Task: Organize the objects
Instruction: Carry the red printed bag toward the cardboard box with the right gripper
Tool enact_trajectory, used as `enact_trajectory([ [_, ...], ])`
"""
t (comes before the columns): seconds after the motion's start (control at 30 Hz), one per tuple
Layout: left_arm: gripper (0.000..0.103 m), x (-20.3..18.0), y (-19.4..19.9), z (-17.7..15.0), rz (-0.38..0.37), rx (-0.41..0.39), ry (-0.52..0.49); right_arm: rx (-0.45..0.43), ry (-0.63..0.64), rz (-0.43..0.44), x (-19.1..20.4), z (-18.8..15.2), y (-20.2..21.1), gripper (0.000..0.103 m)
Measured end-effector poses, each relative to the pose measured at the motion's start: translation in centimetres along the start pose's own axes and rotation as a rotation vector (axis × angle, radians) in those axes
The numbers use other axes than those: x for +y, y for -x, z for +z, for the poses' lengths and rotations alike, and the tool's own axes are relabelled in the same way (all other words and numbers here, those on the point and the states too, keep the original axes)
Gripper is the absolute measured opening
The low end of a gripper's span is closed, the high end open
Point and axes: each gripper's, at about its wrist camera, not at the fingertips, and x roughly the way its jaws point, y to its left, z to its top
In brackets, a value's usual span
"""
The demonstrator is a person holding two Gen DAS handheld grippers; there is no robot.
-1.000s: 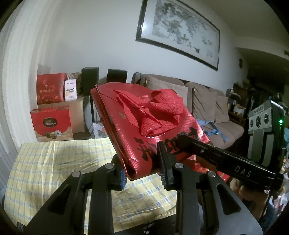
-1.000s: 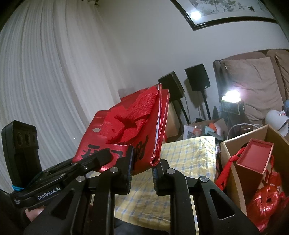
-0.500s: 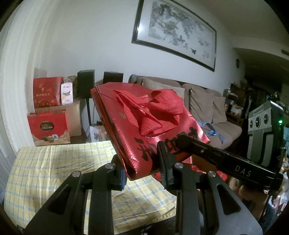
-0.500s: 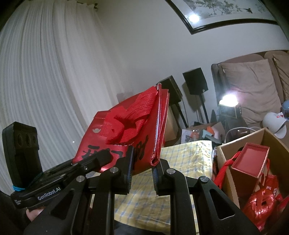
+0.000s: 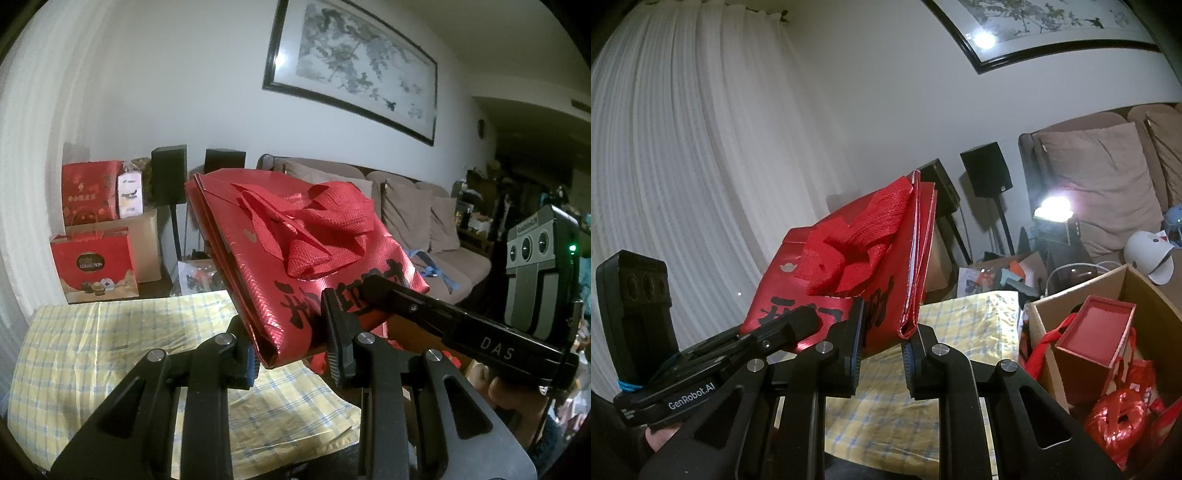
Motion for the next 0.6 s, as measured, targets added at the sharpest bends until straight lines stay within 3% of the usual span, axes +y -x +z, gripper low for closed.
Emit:
enact_trajectory([
  [0.6,0.027,-0.93,-0.35,0.65,-0.017,-0.003,-0.013,-0.007,0.007,-0.014,-0.54,0.7,0.74,0.018],
])
